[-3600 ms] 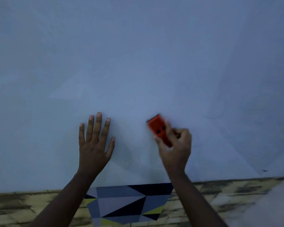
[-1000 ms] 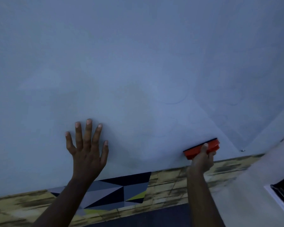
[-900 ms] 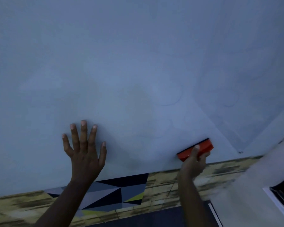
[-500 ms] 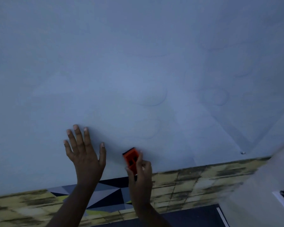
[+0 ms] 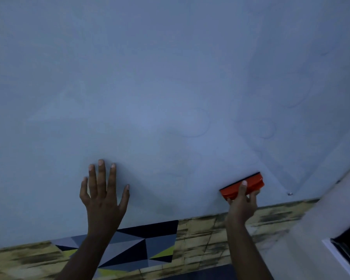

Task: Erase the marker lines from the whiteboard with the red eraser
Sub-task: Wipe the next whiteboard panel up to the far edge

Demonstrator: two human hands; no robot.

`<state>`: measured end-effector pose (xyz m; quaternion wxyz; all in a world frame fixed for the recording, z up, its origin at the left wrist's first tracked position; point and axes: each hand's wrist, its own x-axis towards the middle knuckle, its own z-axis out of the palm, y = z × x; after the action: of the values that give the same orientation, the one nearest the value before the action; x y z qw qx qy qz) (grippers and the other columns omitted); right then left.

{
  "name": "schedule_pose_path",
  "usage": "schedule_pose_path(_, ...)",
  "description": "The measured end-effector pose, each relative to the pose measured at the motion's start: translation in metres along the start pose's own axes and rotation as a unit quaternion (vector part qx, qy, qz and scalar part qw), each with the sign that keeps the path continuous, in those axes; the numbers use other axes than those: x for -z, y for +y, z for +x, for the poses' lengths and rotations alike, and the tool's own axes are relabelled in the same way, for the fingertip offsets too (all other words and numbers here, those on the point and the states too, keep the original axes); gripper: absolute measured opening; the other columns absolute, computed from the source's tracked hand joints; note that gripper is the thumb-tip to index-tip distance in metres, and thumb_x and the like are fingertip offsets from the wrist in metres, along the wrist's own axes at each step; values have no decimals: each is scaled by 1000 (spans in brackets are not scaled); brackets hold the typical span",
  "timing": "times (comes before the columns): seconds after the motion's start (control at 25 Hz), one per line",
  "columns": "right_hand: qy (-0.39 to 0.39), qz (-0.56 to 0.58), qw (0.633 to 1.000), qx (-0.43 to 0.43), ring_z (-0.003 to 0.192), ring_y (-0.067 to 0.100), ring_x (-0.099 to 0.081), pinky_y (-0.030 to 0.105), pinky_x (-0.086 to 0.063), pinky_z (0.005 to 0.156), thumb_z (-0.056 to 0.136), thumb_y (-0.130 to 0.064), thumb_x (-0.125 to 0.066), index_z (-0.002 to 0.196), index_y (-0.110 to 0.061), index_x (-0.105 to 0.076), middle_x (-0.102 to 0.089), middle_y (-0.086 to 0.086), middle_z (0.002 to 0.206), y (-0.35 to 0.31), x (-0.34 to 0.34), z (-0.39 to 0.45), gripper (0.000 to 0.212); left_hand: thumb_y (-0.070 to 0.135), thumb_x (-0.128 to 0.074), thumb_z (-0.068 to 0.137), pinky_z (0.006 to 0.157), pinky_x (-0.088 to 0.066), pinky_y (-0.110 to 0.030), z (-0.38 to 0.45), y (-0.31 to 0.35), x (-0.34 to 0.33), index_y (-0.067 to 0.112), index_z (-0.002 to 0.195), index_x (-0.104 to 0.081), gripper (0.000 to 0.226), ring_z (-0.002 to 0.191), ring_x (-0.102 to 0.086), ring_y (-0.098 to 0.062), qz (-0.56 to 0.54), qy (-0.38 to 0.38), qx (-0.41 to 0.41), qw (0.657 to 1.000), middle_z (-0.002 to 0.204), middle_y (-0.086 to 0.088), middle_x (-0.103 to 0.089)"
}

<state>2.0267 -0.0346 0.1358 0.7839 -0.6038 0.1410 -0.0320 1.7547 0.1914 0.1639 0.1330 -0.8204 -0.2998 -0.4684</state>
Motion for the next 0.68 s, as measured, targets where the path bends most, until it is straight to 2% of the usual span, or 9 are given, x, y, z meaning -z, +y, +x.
schedule_pose_path(0.08, 16, -13, 999, 39, 114, 24, -64, 52, -56, 97, 92, -58, -66, 157, -27, -38, -62, 2, 129, -16, -7, 3, 77, 37, -62, 103, 123, -25, -59, 0, -7, 1, 10, 168, -28, 77, 164, -15, -34, 3, 0, -19, 1000, 177, -15, -16)
schedule_pose_path(0.16, 17, -60, 992, 110, 104, 18, -61, 40, -53, 97, 93, -54, -67, 156, -25, -41, -61, 6, 121, -32, -20, -11, 75, 37, -61, 104, 122, -26, -56, 0, -13, 2, 11, 168, -29, 75, 164, -17, -33, 4, 2, -40, 999, 177, -15, -18)
schedule_pose_path(0.28, -27, -103, 967, 232, 88, 10, -51, 26, -49, 83, 94, -37, -73, 154, -20, -42, -50, 6, 106, -35, -47, -77, 70, 36, -60, 104, 118, -29, -56, -1, -24, 8, 13, 167, -31, 74, 163, -21, -31, 6, -7, -71, 997, 177, -13, -21)
schedule_pose_path(0.36, -78, -118, 947, 288, 88, 15, -52, 19, -49, 76, 92, -38, -74, 154, -21, -38, -45, 3, 104, -18, -60, -128, 73, 35, -58, 105, 117, -32, -57, 2, -32, 13, 15, 168, -31, 71, 162, -25, -30, 12, -9, -93, 996, 177, -11, -22)
schedule_pose_path(0.44, -112, -149, 930, 316, 94, 21, -53, 28, -54, 76, 92, -45, -69, 156, -23, -34, -43, 0, 107, 12, -67, -171, 76, 31, -55, 106, 117, -34, -59, 5, -40, 19, 16, 167, -35, 66, 160, -30, -29, 0, -9, -107, 994, 176, -10, -26)
schedule_pose_path(0.52, -145, -188, 910, 341, 100, 20, -50, 35, -58, 73, 90, -40, -74, 156, -26, -35, -43, -3, 110, 38, -70, -210, 78, 27, -54, 105, 116, -35, -60, 9, -45, 26, 16, 164, -41, 61, 156, -36, -30, -19, -9, -114, 993, 174, -10, -31)
schedule_pose_path(0.68, -189, -271, 835, 441, 101, 17, -49, 32, -56, 70, 88, -36, -78, 155, -35, -41, -49, -1, 112, 35, -80, -247, 76, 19, -58, 100, 113, -36, -62, 22, -53, 39, 15, 158, -51, 59, 150, -45, -35, -48, 3, -116, 992, 168, -14, -41)
